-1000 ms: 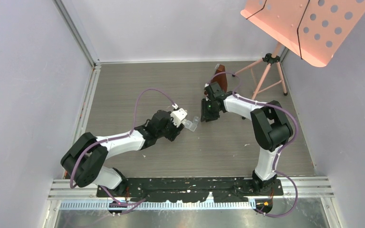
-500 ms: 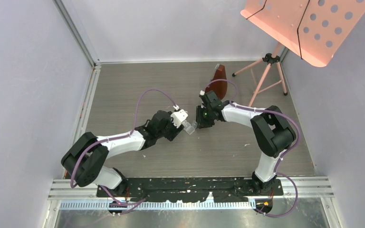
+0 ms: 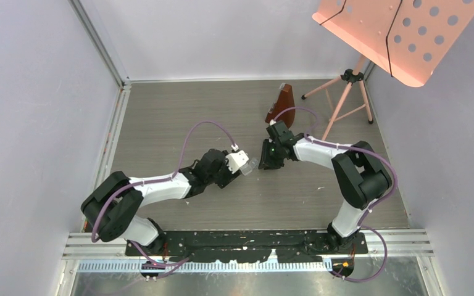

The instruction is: Sort the pills into containers

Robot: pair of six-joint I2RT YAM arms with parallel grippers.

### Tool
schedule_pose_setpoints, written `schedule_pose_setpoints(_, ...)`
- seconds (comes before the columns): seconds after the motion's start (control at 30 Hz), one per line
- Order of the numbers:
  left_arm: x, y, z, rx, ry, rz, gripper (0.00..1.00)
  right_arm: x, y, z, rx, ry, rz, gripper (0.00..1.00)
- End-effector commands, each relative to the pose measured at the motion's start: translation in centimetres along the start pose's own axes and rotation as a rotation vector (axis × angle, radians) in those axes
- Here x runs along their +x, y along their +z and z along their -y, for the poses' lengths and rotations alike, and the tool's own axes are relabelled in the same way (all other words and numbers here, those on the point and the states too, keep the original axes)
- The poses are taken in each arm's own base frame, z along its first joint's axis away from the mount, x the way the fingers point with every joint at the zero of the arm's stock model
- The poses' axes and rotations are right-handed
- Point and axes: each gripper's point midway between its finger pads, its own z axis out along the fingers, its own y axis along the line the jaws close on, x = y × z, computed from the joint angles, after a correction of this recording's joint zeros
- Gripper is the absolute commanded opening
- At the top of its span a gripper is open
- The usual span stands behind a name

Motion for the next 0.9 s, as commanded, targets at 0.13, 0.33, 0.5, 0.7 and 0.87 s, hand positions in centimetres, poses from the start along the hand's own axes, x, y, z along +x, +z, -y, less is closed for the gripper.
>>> schedule_pose_setpoints(0.13,-1.1,0.5,0.0,-0.036,0.046,-0.002,0.00,0.6,-1.7,4.3,0.159,0.028,0.020,0.33)
schedule_pose_setpoints(0.33,-1.2,0.9,0.6,-0.035,0.044,-0.035,0.00,0.2,-2.6,5.3,0.162,0.050,0.039,0.33)
schedule_pose_setpoints(0.5,-1.1,0.7,0.4,-0.063,0.027,-0.101,0.00,0.1,-2.5,5.5,0.150,0.064,0.036,0.33)
schedule_pose_setpoints(0.7,-0.4,0.8,0.5,-0.064,0.023,-0.152,0.00,-0.1,-2.3,5.3,0.122,0.085,0.028,0.33)
schedule_pose_setpoints(0.87,-1.1,0.4,1.0,-0.056,0.001,-0.153,0.00,-0.2,-2.2,5.5,0.118,0.089,0.024,0.33)
